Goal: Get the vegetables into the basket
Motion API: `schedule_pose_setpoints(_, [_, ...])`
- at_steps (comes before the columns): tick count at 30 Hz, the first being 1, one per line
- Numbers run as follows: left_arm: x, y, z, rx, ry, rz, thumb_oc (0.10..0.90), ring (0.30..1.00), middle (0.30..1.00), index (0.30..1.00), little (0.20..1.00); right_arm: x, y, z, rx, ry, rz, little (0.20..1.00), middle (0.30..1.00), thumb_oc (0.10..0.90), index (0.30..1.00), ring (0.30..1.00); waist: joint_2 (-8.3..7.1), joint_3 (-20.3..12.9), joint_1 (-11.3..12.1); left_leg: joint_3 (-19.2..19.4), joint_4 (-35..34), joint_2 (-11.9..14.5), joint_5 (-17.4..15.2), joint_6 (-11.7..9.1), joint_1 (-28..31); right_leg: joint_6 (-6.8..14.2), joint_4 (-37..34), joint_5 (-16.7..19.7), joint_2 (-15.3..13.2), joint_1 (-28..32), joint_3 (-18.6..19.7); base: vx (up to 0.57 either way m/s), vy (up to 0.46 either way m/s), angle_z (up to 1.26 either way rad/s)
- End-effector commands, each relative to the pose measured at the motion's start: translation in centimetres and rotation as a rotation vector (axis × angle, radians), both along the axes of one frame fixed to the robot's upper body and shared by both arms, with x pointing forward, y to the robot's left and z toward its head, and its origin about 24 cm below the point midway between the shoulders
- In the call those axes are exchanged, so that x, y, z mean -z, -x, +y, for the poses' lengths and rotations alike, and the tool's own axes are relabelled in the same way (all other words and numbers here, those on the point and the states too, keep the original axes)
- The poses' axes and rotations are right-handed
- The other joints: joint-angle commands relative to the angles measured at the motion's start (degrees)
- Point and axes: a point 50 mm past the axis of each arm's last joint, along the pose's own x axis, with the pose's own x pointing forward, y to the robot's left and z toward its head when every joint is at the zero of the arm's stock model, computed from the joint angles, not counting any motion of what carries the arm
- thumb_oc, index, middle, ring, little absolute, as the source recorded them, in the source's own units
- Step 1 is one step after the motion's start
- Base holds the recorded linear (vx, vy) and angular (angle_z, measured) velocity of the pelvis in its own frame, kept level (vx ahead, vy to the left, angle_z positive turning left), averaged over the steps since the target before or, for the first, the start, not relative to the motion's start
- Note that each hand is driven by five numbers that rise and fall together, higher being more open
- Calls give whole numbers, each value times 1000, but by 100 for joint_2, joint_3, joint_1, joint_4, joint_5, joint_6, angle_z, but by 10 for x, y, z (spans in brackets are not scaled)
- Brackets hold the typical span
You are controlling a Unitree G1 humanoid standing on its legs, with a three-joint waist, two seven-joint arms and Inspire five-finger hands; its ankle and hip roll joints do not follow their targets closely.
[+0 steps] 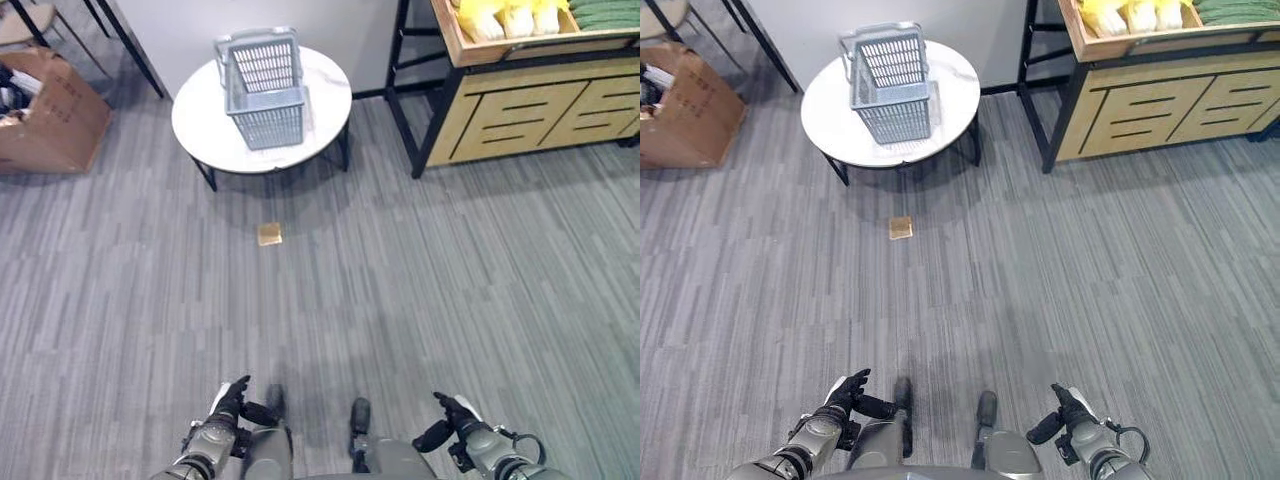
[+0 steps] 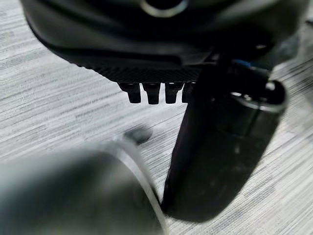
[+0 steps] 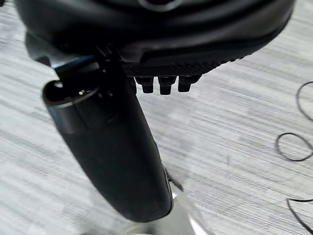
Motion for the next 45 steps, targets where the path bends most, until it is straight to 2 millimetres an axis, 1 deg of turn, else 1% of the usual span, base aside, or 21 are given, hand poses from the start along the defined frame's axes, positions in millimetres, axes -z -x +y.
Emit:
schedule_pose_setpoints(1, [17,49,4,10,-20,162,900,1000,1000,1000,1000,-3,5,-14,27,21,-13,1000,1000,900,1000,1000,46,-237,207,113,282,-15,664,76,-227,747,665,-515,-759,305,392,394,346,-7])
schedule_pose_setpoints(4, [18,55,12,-18,-19,180,900,1000,1000,1000,1000,2,16,-8,39,-4,16,1000,1000,900,1000,1000,-28,-414,206,276,368,-155,466,169,-37,918,791,-508,-969,471,471,308,328,-30])
schedule_pose_setpoints(5, [18,57,14,-20,-22,187,900,1000,1000,1000,1000,4,19,-5,41,-12,26,1000,1000,900,1000,1000,-107,-449,195,378,473,-263,331,260,-4,990,894,-351,-1111,445,491,323,477,-61])
schedule_pose_setpoints(6, [16,56,23,-46,-33,187,900,1000,1000,1000,1000,7,22,0,36,-30,42,1000,1000,900,1000,1000,-256,-492,187,495,583,-458,113,446,73,1110,1199,146,-1297,287,653,228,351,-41])
schedule_pose_setpoints(7, [16,56,23,-46,-34,187,900,1000,1000,1000,1000,7,22,0,36,-31,42,1000,1000,900,1000,1000,-264,-494,195,507,586,-463,108,450,74,1115,1202,145,-1305,281,663,225,373,-14])
schedule_pose_setpoints(9, [14,53,27,-56,-35,178,900,1000,1000,1000,1000,9,22,8,16,-50,48,1000,1000,900,1000,1000,-372,-497,200,618,657,-655,-100,647,145,1190,1711,725,-1475,-29,799,147,324,2])
schedule_pose_setpoints(11, [14,53,29,-48,-35,182,900,1000,1000,1000,1000,8,14,15,-26,-62,33,1000,1000,900,1000,1000,-365,-450,200,707,653,-800,-242,816,278,1194,2322,1136,-1577,-307,750,161,421,4])
schedule_pose_setpoints(15, [14,56,31,-39,-33,202,900,1000,1000,1000,1000,8,11,23,-57,-86,22,1000,1000,900,1000,1000,-275,-385,62,758,303,-1067,-487,1026,923,1110,2984,1283,-1442,-858,539,266,402,-1])
schedule_pose_setpoints(18, [15,58,29,-21,-31,218,900,1000,1000,1000,1000,7,8,24,-62,-88,13,1000,1000,900,1000,1000,-305,-272,-72,667,233,-1296,-851,1026,1456,1142,1659,1040,-1408,-1192,81,451,168,-11])
schedule_pose_setpoints(22, [16,60,30,-25,-27,221,900,1000,1000,1000,1000,5,3,22,-59,-84,-2,1000,1000,900,1000,1000,-351,-222,-268,368,313,-1409,-1297,922,1964,1372,534,1562,-1377,-1593,543,471,-77,80])
schedule_pose_setpoints(25, [16,62,33,-35,-49,229,900,1000,1000,1000,1000,5,7,17,-75,-66,14,1000,1000,900,1000,1000,-258,-442,-288,252,347,-1260,-1413,763,2348,1256,674,1339,-1244,-1481,301,531,-197,70])
schedule_pose_setpoints(27, [16,62,31,-64,-38,219,900,1000,1000,1000,1000,4,8,12,-86,-48,14,1000,1000,900,1000,1000,-151,-553,-314,100,777,-1027,-1211,559,2353,1032,868,976,-1002,-1366,155,467,-282,12])
schedule_pose_setpoints(28, [16,63,30,-78,-31,219,900,1000,1000,1000,1000,3,7,10,-82,-43,9,1000,1000,900,1000,1000,-132,-572,-313,51,1046,-981,-1063,470,2307,950,900,892,-928,-1308,135,366,-304,-14])
schedule_pose_setpoints(29, [18,62,23,-78,-6,218,900,1000,1000,1000,1000,2,7,5,-66,-41,4,1000,1000,900,1000,1000,-134,-560,-293,-62,1895,-936,-557,294,2017,767,939,689,-800,-1115,122,324,-288,-25])
schedule_pose_setpoints(31, [18,59,20,-75,5,208,900,1000,1000,1000,1000,0,4,1,-58,-31,-8,1000,1000,900,1000,1000,-193,-453,-220,-163,2976,-863,-90,136,1489,550,968,498,-737,-911,76,256,-263,-22])
schedule_pose_setpoints(33, [17,58,22,-88,6,202,900,1000,1000,1000,1000,-1,6,-5,-39,-17,-7,1000,1000,900,1000,1000,-274,-375,-148,-218,3504,-919,36,153,1154,448,959,362,-747,-742,51,199,-171,-14])
schedule_pose_setpoints(37, [16,55,21,-102,11,180,900,1000,1000,1000,1000,0,12,-10,6,-6,4,1000,1000,900,1000,1000,-296,-299,-26,-24,3007,-846,-248,336,547,507,788,213,-761,-388,40,208,-49,15])
schedule_pose_setpoints(39, [16,57,22,-91,4,183,900,1000,1000,1000,1000,0,14,-11,11,-2,7,1000,1000,900,1000,1000,-253,-344,31,35,1991,-732,-427,390,480,615,711,132,-769,-290,108,264,117,-3])
schedule_pose_setpoints(41, [17,57,21,-90,2,182,900,1000,1000,1000,1000,0,16,-12,10,4,10,1000,1000,900,1000,1000,-158,-385,104,-162,1061,-638,-322,365,486,683,687,46,-775,-197,239,266,193,-27])
schedule_pose_setpoints(43, [17,57,22,-96,1,185,900,1000,1000,1000,1000,1,17,-11,-4,2,21,1000,1000,900,1000,1000,-128,-446,103,-343,995,-717,-480,384,610,734,768,-13,-819,-154,424,239,206,-57])
schedule_pose_setpoints(45, [16,57,23,-78,-3,191,900,1000,1000,1000,1000,3,19,-8,1,-9,29,1000,1000,900,1000,1000,-128,-502,22,-207,826,-766,-507,441,742,819,787,96,-889,-144,518,174,238,-74])
